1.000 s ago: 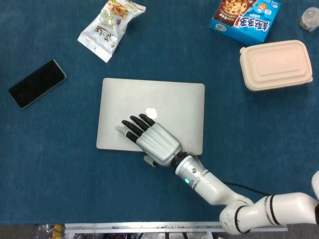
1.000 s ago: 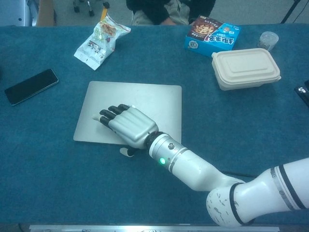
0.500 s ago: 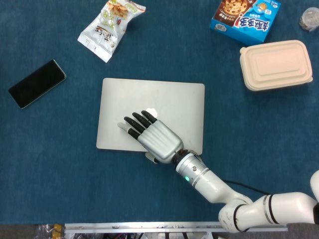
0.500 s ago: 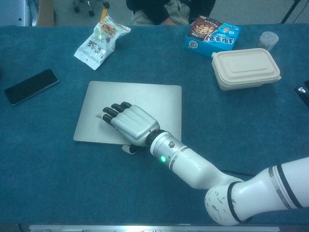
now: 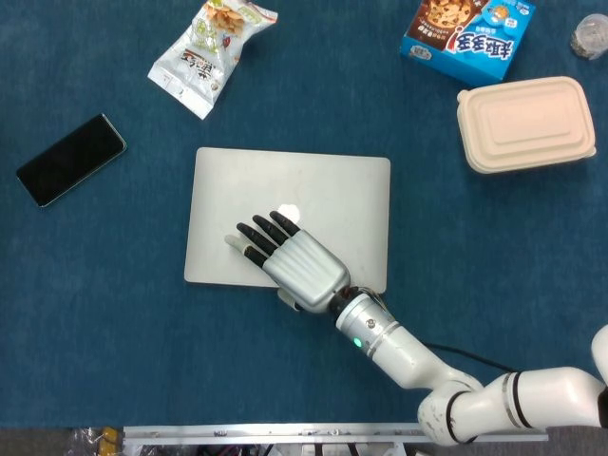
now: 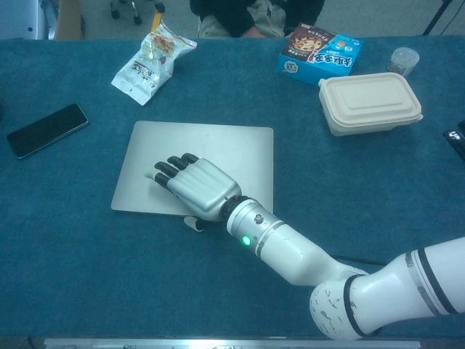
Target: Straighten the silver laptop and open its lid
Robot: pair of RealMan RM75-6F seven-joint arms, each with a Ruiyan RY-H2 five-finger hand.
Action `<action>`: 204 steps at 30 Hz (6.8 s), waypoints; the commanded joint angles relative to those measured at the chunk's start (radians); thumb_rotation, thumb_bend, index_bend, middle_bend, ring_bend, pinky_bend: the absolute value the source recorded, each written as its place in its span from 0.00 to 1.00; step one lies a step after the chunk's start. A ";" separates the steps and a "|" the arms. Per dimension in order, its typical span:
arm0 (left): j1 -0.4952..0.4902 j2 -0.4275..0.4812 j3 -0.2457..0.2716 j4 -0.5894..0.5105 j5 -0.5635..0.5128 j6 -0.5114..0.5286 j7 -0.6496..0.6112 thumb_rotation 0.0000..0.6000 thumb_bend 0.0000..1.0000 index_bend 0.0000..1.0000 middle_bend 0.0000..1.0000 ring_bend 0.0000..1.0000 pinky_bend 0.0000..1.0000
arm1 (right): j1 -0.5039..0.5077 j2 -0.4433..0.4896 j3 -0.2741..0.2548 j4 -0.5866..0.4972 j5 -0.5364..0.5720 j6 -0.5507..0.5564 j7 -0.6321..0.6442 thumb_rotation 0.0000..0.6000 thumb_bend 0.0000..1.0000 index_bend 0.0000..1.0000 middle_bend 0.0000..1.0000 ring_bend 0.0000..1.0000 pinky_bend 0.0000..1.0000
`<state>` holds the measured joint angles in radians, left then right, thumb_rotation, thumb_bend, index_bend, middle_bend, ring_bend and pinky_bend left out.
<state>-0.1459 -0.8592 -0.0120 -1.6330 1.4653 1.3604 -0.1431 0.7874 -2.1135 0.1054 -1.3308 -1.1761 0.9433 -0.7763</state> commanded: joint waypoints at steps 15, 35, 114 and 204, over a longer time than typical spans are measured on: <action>-0.006 -0.020 0.014 0.046 0.000 -0.046 -0.026 1.00 0.34 0.09 0.12 0.00 0.00 | 0.015 0.029 0.017 -0.067 0.019 0.027 -0.104 1.00 0.45 0.00 0.05 0.00 0.11; -0.043 0.020 0.085 0.022 0.053 -0.197 -0.058 1.00 0.34 0.23 0.22 0.09 0.00 | 0.054 0.073 0.057 -0.142 0.068 0.063 -0.211 1.00 0.45 0.00 0.05 0.00 0.11; -0.436 -0.258 0.233 0.029 0.391 -0.432 -0.171 0.52 0.34 0.01 0.00 0.00 0.00 | 0.167 0.152 0.104 -0.221 0.182 0.168 -0.342 1.00 0.45 0.00 0.05 0.00 0.10; -0.494 -0.421 0.259 0.131 0.223 -0.512 -0.096 0.53 0.34 0.01 0.00 0.00 0.00 | 0.244 0.337 0.233 -0.117 0.317 0.223 -0.264 1.00 0.45 0.00 0.04 0.00 0.10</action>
<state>-0.6401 -1.2805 0.2471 -1.5025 1.6887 0.8484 -0.2389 1.0297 -1.7768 0.3359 -1.4511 -0.8618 1.1668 -1.0419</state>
